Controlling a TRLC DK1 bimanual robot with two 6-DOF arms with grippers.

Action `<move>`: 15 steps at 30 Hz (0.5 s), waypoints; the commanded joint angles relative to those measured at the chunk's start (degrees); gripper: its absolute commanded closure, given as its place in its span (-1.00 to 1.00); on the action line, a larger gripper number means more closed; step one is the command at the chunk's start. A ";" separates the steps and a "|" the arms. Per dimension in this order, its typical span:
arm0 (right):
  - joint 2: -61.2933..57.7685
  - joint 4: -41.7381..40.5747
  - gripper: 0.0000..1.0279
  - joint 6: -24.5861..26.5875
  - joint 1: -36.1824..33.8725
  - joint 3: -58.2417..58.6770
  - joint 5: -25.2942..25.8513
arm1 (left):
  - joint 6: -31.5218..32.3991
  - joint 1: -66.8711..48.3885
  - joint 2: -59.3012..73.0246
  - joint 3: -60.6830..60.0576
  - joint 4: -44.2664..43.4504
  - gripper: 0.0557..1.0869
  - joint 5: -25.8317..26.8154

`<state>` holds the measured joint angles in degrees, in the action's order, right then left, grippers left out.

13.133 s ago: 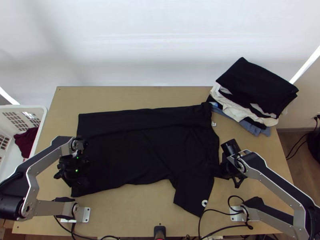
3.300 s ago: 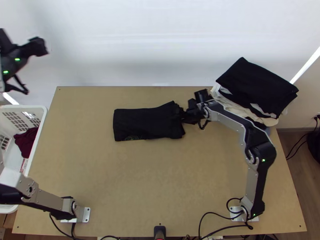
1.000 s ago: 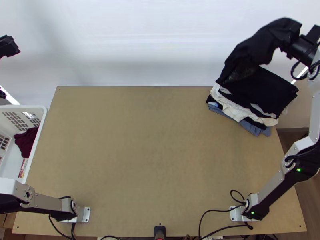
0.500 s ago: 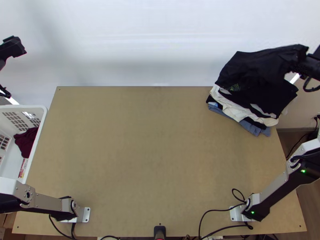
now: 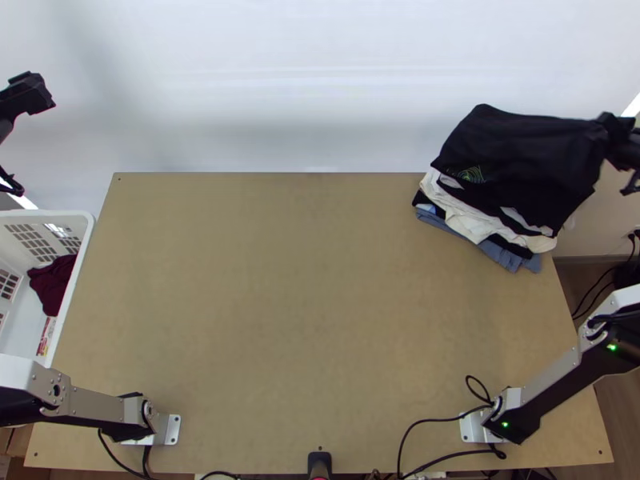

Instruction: Fold the t-shirt

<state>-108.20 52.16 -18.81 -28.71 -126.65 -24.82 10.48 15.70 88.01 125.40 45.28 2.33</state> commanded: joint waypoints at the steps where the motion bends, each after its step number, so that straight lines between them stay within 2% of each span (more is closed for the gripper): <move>1: 1.68 0.31 -0.12 3.69 -1.96 2.02 4.87 | 0.68 -0.24 -0.47 -0.25 -0.80 -0.92 0.05; 3: 2.12 1.54 -0.61 5.98 -2.49 2.28 9.00 | 0.68 -0.15 -0.64 -0.16 -0.80 -0.92 0.05; 4: 2.38 1.80 -0.74 6.77 -2.67 2.37 11.63 | 0.68 -0.15 -0.64 -0.16 -0.80 -0.92 0.05; 6: 3.35 2.07 -0.86 8.26 -2.93 2.55 14.97 | 0.68 -0.06 -0.82 -0.16 -0.80 -0.92 0.05; 11: 6.43 -0.92 -0.90 8.26 -2.67 2.28 17.70 | 0.68 0.20 -1.00 -0.16 -0.72 -0.92 0.05; 15: 12.31 -13.23 -0.91 8.26 2.17 6.86 17.96 | 0.68 0.38 -1.26 -0.16 -0.63 -0.92 0.05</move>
<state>-101.84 44.91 -11.64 -30.00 -123.07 -7.05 10.48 15.77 88.01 125.40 45.28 2.33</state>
